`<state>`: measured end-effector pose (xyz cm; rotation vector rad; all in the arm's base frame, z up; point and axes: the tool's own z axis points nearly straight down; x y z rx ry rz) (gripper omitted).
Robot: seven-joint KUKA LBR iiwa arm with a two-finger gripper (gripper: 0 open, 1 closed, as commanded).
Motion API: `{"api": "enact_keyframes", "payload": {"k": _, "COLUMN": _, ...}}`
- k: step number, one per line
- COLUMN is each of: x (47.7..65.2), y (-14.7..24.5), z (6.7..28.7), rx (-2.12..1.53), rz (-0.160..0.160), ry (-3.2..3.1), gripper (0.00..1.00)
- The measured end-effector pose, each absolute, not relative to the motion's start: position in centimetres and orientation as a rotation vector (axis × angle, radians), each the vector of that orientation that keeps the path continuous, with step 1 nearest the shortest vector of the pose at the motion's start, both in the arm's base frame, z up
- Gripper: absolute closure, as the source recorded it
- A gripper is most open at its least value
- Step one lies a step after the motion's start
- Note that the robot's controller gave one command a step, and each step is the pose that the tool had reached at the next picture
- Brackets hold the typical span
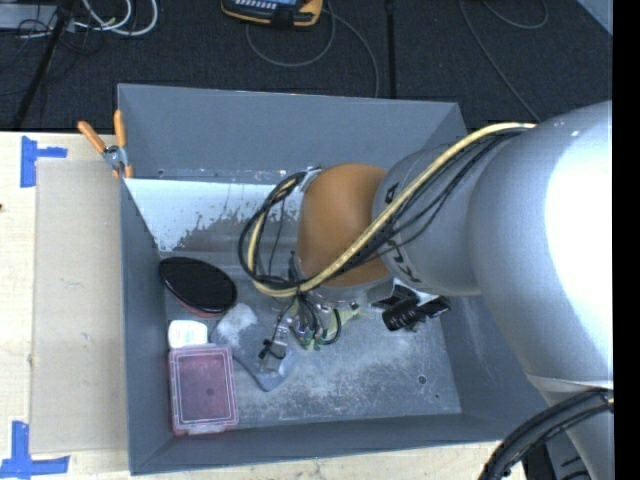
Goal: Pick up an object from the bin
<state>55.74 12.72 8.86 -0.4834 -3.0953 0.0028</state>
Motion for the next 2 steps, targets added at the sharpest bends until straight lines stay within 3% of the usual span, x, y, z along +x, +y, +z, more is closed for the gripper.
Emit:
{"api": "enact_keyframes", "payload": {"k": 1, "x": 55.55, "y": 11.64, "z": 7.22, "rx": -0.488, "rz": -0.005, "ry": -3.094, "gripper": 1.0}}
{"api": "enact_keyframes", "payload": {"k": 2, "x": 55.56, "y": 11.64, "z": 7.23, "rx": -0.488, "rz": -0.006, "ry": -3.094, "gripper": 1.0}}
